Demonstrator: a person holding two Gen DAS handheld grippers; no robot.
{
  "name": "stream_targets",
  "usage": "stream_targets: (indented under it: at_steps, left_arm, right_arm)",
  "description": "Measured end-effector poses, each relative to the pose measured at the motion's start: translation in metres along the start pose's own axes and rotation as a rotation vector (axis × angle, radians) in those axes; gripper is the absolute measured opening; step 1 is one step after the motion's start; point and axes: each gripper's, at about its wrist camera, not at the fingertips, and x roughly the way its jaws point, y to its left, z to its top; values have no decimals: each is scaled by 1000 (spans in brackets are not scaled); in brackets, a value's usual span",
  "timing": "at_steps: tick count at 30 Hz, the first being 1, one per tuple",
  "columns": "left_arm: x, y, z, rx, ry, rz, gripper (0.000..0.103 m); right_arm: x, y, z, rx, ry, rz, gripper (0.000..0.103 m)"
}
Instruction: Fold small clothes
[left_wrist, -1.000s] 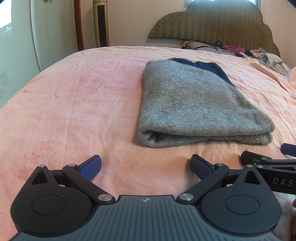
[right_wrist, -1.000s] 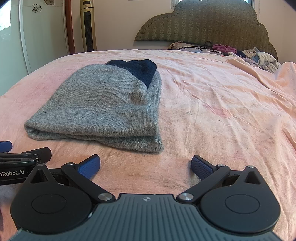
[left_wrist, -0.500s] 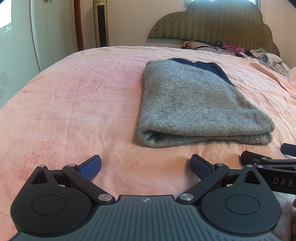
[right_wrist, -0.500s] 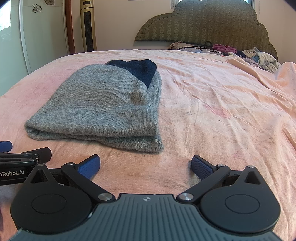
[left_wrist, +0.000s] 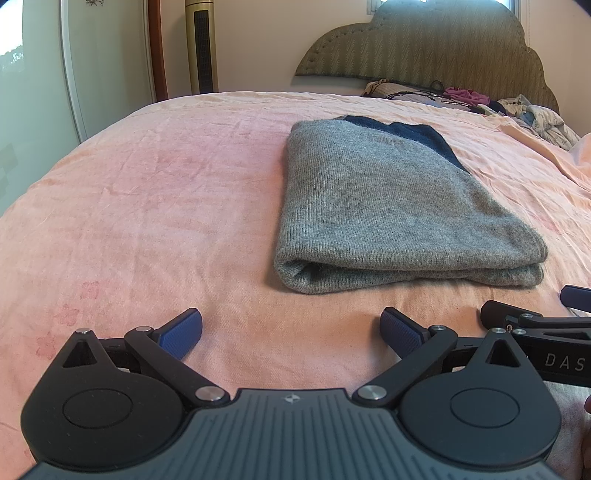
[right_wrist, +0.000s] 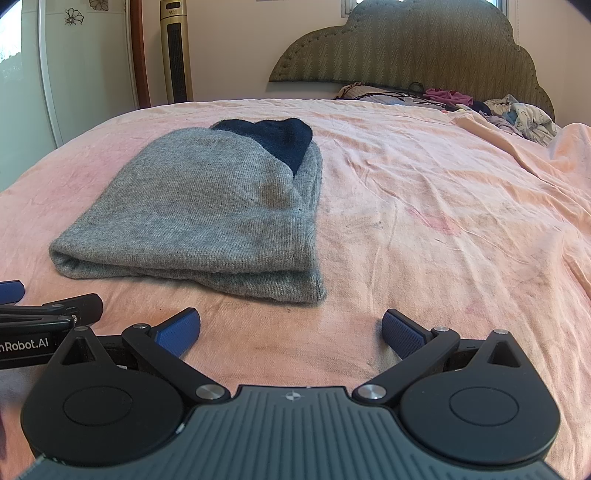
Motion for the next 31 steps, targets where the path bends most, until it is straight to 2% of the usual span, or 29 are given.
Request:
stream_targets:
  at_steps: [31]
  left_arm:
    - [0,3,0,9,3,5,103]
  right_arm:
    - [0,0,0,1,0,0,103]
